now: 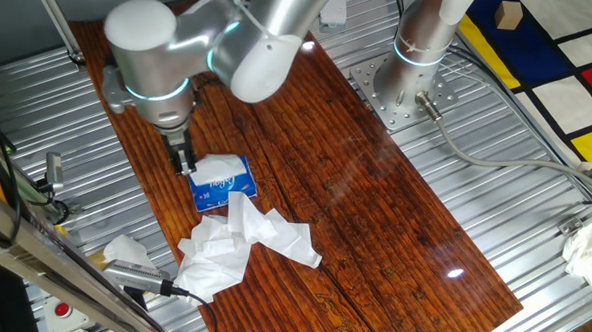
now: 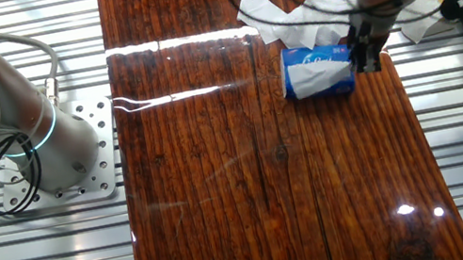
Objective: Pull out a napkin
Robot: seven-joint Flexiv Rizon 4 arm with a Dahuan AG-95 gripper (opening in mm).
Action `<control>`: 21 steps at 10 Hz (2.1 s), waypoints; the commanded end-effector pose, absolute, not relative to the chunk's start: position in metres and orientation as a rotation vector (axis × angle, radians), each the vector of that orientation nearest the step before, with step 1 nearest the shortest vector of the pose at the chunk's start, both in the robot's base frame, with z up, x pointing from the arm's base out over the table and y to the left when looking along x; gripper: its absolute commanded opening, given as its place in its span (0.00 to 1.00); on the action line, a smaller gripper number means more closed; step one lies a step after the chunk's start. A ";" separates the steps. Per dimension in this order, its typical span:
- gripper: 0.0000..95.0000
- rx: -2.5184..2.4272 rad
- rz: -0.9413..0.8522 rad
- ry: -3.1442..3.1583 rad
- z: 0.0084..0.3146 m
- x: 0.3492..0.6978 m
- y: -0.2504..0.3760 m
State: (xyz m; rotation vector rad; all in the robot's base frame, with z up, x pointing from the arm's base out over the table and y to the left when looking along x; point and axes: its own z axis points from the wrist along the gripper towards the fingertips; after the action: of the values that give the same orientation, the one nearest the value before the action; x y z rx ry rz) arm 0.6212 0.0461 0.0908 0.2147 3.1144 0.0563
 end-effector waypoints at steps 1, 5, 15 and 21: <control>0.00 0.223 0.053 3.119 0.106 0.627 0.052; 0.00 0.208 0.068 3.127 0.141 0.632 0.063; 0.00 0.196 0.064 3.154 0.208 0.627 0.072; 0.00 0.268 0.063 3.143 0.222 0.641 0.093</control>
State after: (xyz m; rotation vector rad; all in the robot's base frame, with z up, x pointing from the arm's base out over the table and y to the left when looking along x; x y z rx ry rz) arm 0.6442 0.0940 0.2224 0.2685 3.1491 0.0637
